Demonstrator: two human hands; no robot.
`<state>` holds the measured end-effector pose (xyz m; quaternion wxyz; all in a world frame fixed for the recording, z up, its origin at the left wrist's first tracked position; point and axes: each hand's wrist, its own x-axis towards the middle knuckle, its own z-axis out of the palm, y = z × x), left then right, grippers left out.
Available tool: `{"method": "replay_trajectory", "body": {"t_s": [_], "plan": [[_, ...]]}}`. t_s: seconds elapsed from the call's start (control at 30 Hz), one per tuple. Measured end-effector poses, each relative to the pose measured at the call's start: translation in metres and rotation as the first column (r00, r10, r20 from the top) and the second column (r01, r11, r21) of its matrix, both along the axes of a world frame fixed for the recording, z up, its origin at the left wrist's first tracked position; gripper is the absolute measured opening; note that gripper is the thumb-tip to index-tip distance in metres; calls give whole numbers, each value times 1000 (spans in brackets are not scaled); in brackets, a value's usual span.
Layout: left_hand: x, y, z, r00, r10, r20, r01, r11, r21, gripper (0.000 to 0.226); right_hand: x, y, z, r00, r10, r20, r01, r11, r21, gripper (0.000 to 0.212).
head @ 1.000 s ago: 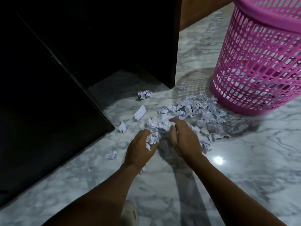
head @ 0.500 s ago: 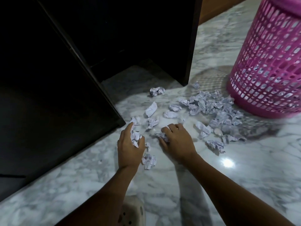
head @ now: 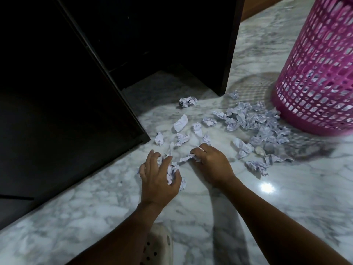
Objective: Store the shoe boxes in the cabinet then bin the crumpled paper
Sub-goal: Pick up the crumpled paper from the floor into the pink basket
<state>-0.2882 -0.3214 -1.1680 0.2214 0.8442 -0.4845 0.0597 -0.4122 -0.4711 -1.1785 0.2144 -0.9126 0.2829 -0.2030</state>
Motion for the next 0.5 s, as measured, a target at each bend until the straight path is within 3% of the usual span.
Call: {"method": "replay_trajectory", "body": {"t_s": [0.07,0.17,0.27,0.37,0.5], "plan": [[-4,1,6,998,27,52,-29,999,43,54,1,1,1,1000,-12,14,12,1000,7,35],[-12,3,10,981,185,59,-194,961,196,87,2,4,2,998,-54,29,53,998,34,29],[-16,5,-1,985,170,24,-167,921,351,109,2,4,0,997,-81,16,80,995,56,19],[-13,-2,-4,990,138,32,-140,920,365,102,1,2,-2,995,-90,30,87,992,88,17],[-12,-15,-9,996,52,78,-67,977,204,56,-1,-1,1,995,-99,32,91,980,178,19]]}}
